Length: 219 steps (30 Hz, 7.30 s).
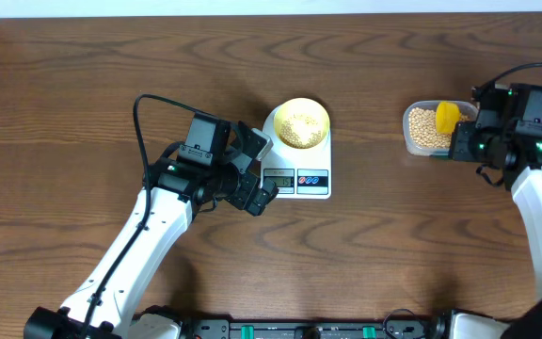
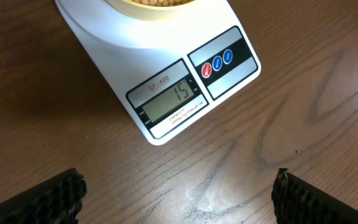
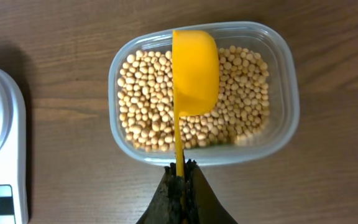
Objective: Scoop item into bowl and weigh 50g on scale
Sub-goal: 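Move the empty scoop with the right gripper back to the tub, then scoop soybeans from the tub again with the right gripper, then lift the filled scoop with the right gripper toward the yellow bowl, then tilt the scoop with the right gripper to pour soybeans into the bowl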
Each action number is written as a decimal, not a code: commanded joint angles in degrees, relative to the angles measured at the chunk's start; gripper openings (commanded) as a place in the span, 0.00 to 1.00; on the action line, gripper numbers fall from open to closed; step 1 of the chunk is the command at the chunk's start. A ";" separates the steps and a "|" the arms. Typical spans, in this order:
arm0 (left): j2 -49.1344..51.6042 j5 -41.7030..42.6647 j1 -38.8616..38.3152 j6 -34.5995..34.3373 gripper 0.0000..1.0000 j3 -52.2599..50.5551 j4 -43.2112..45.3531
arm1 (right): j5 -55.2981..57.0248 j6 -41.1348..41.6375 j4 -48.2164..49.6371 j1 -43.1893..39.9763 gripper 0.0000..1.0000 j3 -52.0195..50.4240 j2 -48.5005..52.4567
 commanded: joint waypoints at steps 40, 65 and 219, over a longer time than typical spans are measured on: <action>0.48 -0.50 0.15 0.52 0.98 0.09 -0.04 | -14.25 -1.95 -3.69 -2.97 0.01 0.74 6.45; 0.48 -0.50 0.15 0.52 0.98 0.09 -0.02 | -24.02 11.37 -3.26 -9.01 0.01 0.74 6.54; 0.48 -0.50 0.15 0.52 0.98 0.09 -0.04 | -29.73 13.03 19.69 19.63 0.01 0.74 6.54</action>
